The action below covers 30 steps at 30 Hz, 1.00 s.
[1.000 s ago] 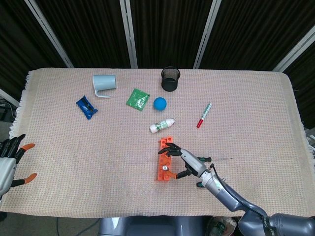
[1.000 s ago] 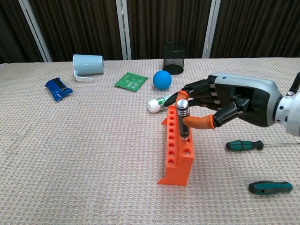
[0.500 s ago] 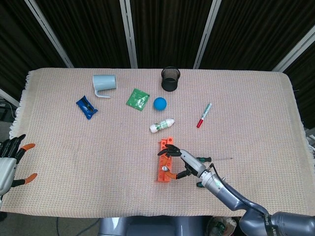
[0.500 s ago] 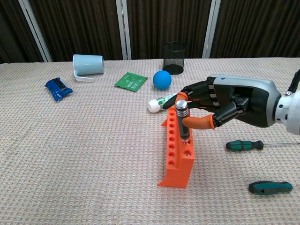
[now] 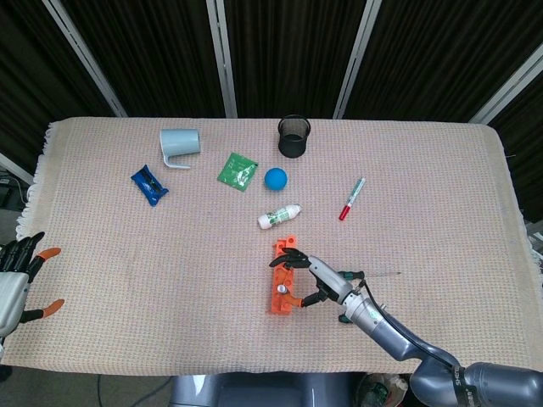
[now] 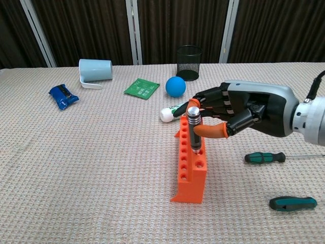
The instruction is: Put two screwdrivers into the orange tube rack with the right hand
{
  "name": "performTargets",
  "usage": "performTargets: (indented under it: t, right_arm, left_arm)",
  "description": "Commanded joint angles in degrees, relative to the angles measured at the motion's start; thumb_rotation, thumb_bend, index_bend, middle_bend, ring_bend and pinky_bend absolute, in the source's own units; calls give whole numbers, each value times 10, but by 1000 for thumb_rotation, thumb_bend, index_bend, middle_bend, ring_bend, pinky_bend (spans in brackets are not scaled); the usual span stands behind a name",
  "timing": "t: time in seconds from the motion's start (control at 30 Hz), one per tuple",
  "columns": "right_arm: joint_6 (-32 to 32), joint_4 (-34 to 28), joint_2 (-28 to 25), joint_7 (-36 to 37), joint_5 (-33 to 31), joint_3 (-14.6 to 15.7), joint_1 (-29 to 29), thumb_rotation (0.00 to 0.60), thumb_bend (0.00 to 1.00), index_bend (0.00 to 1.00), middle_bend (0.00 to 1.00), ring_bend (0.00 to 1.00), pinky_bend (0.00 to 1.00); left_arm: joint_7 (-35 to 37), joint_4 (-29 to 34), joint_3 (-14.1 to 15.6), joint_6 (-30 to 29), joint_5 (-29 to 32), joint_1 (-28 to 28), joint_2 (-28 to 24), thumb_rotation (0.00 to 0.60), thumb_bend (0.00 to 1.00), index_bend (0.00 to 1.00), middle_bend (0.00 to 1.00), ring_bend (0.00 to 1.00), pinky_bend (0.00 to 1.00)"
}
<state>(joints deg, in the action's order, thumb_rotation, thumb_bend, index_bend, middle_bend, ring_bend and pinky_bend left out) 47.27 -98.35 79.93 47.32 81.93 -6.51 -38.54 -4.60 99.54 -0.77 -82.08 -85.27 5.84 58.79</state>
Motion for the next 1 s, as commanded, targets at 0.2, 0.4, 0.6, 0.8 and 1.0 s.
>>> performTargets:
  t: [0.2,0.4,0.6,0.8,1.0]
  right_arm:
    - [0,1,-2,2,0,-1,-1,600,236,541,219,0,0]
    - [1,1,-4,7,3,0,-1,600,54,474,202,0,0]
    - [4,1,-5,14,5,0,0,600,12,466,197,0,0]
    - [6,-1,-5,18,6,-4,-2,600,7,457,196,0,0]
    - [22,-13,-20,18,9,-15,0,600,6,398,196,0,0]
  left_arm:
    - [0,0,0,-1,1,-1,0,600,108,211,0,0,0]
    - [0,1,-1,-1,0,0,1,600,108,207,0,0,0]
    - [0,1,-1,-2,-2,0,0,600,106,205,0,0,0]
    - [2,1,-1,-6,-5,-1,0,600,107,204,0,0,0]
    - [6,-1,-2,-16,-9,-5,-2,600,106,204,0,0,0]
